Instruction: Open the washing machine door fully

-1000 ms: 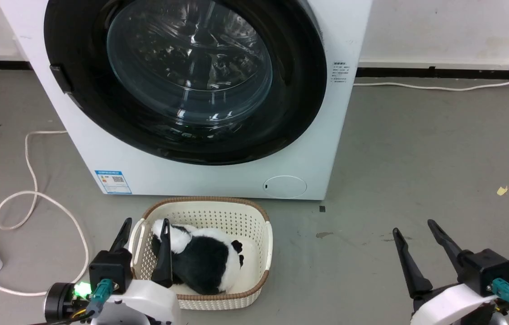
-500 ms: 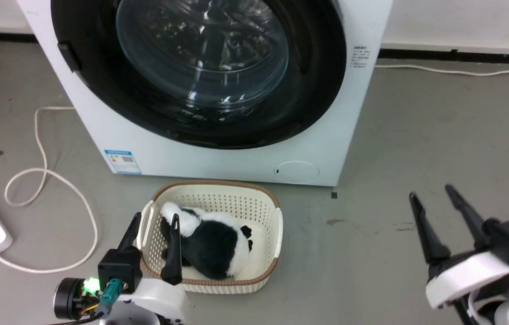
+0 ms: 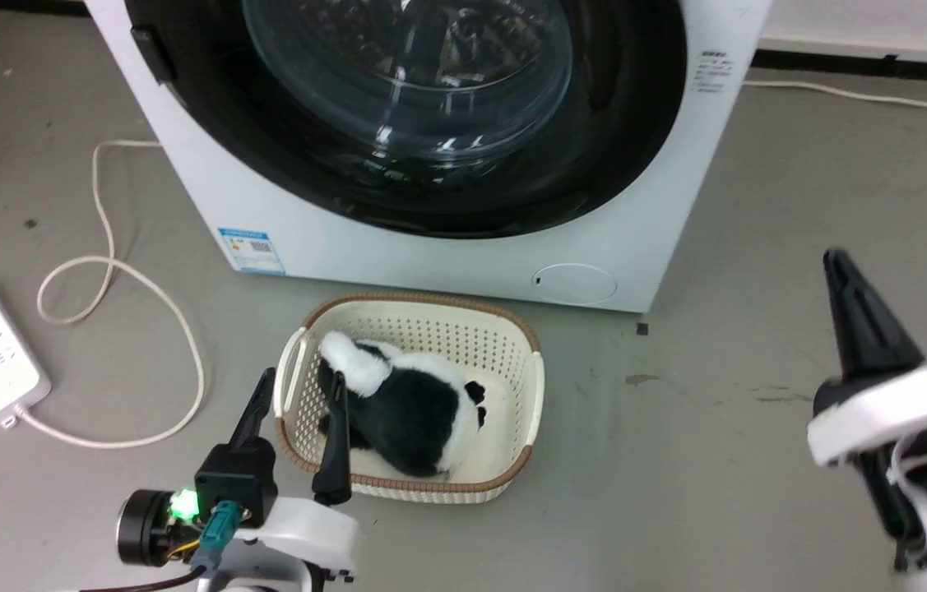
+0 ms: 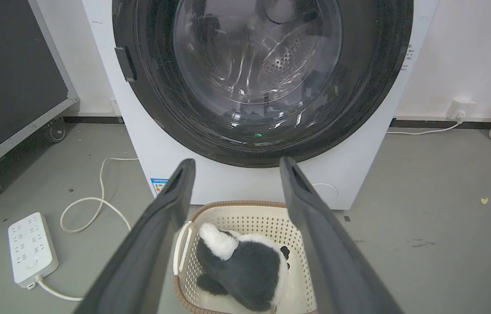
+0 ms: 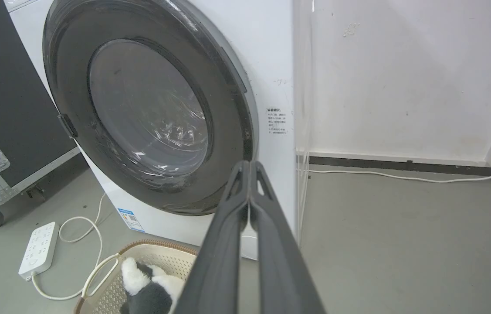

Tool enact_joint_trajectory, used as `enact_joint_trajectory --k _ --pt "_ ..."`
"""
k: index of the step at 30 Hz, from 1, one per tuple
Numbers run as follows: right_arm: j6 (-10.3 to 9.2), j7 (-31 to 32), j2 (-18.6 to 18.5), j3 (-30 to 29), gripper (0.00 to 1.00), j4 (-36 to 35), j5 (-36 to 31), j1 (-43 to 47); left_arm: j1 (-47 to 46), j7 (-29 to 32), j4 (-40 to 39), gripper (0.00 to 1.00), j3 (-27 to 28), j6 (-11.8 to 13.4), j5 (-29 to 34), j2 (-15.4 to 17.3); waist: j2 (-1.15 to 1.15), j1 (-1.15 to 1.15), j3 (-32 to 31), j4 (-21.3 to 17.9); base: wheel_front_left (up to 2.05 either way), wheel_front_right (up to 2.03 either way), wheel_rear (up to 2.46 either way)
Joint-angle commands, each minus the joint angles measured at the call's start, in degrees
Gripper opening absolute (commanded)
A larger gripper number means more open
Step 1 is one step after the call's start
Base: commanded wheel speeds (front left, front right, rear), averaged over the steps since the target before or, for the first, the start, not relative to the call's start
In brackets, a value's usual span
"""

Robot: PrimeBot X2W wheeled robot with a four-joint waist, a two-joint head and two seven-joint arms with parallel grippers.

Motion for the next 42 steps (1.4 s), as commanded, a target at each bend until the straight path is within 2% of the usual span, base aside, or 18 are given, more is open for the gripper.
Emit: enact_joint_trajectory --k 1,12,23,42 --pt "-0.02 0.5 -0.2 -0.5 0.00 0.6 1.6 -2.4 -1.2 -0.6 -0.4 1.00 -0.5 0.5 -0.4 0.0 0.00 0.00 0.6 0.5 0.00 0.00 0.00" --pt "-0.03 5.1 -0.1 -3.9 0.00 7.0 7.2 -14.4 -2.7 -1.9 -1.0 1.00 -3.0 2.1 -1.3 0.0 0.00 0.00 4.4 3.1 0.00 0.00 0.00" --pt "-0.03 10.2 -1.4 -7.9 0.00 16.4 11.6 -26.5 -4.0 -3.2 -1.6 1.00 -6.1 4.1 -2.6 0.0 0.00 0.00 8.5 6.8 0.00 0.00 0.00" --pt "-0.04 25.0 -4.3 -21.9 0.00 41.1 19.3 -51.5 -6.0 -5.5 -2.2 1.00 -11.2 7.0 -4.6 0.1 0.00 0.00 14.4 12.1 0.00 0.00 0.00"
